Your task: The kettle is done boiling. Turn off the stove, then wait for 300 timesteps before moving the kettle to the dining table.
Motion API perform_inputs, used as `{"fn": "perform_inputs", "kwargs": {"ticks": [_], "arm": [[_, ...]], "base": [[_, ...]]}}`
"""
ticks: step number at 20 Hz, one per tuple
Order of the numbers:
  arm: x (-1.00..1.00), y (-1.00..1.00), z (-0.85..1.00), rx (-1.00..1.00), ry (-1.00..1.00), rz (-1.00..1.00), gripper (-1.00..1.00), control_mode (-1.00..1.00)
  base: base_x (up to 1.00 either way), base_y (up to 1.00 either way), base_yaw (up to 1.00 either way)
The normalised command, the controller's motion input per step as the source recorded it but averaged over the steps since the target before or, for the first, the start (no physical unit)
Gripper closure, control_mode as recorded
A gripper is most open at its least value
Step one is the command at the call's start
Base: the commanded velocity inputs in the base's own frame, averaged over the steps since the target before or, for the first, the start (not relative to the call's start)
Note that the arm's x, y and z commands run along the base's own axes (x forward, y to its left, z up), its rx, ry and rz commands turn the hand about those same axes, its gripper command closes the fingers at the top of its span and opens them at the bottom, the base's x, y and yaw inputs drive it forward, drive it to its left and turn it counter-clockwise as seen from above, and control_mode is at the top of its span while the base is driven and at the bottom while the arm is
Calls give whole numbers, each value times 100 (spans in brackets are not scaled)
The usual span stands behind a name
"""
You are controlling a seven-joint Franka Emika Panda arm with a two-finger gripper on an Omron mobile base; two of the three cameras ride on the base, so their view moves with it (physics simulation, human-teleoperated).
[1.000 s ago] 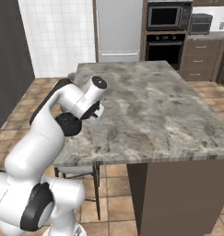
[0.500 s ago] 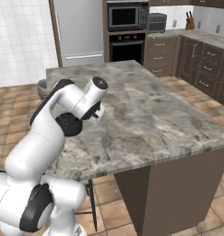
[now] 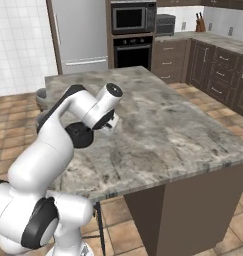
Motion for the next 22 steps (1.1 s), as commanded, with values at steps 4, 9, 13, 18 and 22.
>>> {"fn": "perform_inputs", "kwargs": {"ticks": [4, 9, 13, 18, 22], "arm": [[28, 3, -14, 0, 0, 0, 100, -100], [26, 16, -25, 0, 0, 0, 100, -100], [15, 17, -29, 0, -1, 0, 100, -100], [9, 10, -32, 0, -7, 0, 100, -100], [8, 2, -37, 0, -10, 0, 100, -100]], "base": [[0, 0, 0], [0, 0, 0], [0, 0, 0], [0, 0, 0], [0, 0, 0]]}}
